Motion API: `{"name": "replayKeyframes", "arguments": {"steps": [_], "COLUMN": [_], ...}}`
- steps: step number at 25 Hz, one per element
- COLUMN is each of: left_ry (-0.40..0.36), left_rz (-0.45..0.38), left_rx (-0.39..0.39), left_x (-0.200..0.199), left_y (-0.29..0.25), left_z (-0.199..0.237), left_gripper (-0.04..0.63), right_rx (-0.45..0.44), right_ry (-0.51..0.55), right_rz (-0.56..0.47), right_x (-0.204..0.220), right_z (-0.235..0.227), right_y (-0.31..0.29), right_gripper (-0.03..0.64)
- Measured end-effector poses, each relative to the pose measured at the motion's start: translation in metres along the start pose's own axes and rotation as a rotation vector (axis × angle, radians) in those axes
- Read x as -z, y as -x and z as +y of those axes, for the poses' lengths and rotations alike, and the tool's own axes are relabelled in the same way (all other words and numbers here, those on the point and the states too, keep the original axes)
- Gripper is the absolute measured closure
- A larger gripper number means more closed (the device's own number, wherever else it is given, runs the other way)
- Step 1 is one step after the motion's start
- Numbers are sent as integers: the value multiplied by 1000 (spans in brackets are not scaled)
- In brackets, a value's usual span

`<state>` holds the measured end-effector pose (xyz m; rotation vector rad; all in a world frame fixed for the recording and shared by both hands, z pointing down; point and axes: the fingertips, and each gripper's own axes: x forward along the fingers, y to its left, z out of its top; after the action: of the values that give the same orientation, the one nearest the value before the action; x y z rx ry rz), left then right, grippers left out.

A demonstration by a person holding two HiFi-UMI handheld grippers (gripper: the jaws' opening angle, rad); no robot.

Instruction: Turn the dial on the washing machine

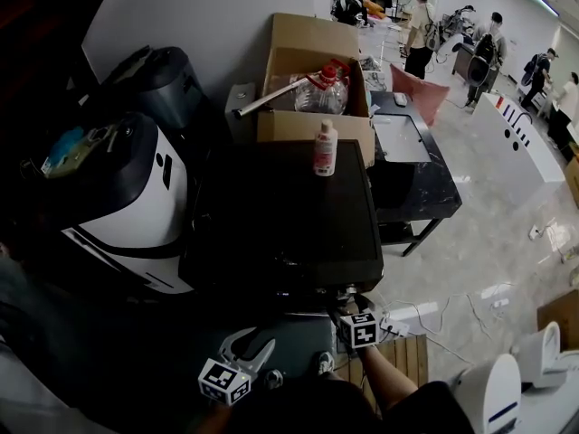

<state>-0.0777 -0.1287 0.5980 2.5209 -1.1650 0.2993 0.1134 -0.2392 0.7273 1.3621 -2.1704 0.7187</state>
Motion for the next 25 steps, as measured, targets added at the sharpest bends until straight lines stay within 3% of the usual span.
{"name": "replayKeyframes", "arguments": {"steps": [12,25], "left_ry": [10,-17], "left_rz": [17,16], "left_rx": [-20,89], "left_x": [3,2], "left_y": [9,7], "left_z": [9,9], "left_gripper": [442,442], "right_rx": [11,95], "right_ry": [-40,-55], "right_rz": [11,-166], "right_x": [8,-35], "right_z": [2,7], "right_y": [-7,45], "right_gripper": [291,284]}}
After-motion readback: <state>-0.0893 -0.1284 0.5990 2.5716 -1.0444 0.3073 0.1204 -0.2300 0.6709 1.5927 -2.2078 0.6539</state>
